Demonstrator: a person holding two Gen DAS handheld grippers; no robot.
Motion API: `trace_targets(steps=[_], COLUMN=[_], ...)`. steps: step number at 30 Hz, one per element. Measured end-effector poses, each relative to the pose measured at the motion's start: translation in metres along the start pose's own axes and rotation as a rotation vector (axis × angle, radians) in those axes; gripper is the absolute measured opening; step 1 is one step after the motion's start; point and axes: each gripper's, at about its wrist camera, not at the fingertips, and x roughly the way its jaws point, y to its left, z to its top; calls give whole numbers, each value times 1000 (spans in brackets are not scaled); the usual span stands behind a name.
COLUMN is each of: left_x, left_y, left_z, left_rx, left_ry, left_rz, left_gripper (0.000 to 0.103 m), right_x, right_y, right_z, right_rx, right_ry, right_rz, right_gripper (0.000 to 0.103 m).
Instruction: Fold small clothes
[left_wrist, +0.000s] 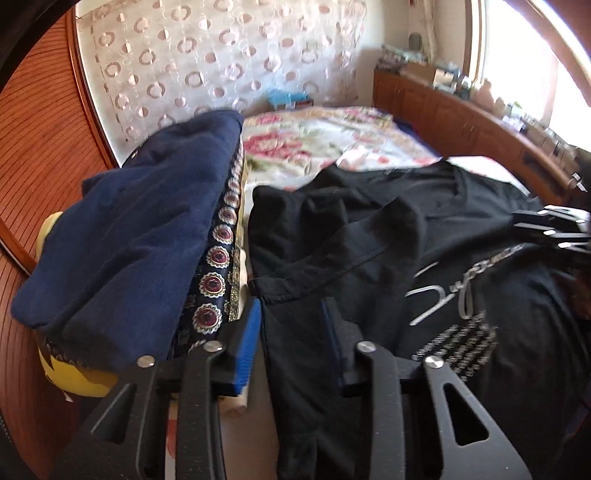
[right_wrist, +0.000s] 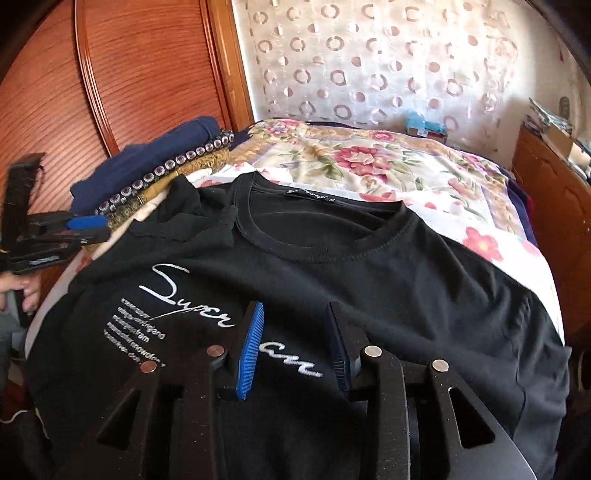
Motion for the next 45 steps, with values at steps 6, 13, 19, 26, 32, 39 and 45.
trace_targets(steps=[6,13,19,26,32,39,45], left_x=[21,33,27,-18,-45,-55,-61], left_y=[-9,-7,-1,-24,-48,-69,-63], left_z=[-1,1,0,-3,-16,-30,-35], left_rx=[55,28,4,54,76,100,61], left_ry=[66,102,79,-50,-84,-87,-89], left_rz=[88,103,73,16,-110,-232,-295], left_gripper=[30,30,4,3,3,6,19], right_x=[-6,-10,-13,-13,-9,-8,-10], right_y=[0,-5,-6,-7,-11,-13,-20], right_z=[-3,-14,-15,-15,-14,-16,-20], right_rx=[38,57,67,62,70,69,74], right_ry=[-43,-52,-62,-61,-47,-30,-17], right_rz=[46,67,76,65,40,9,-19], right_gripper=[36,36,36,36,37,37,37])
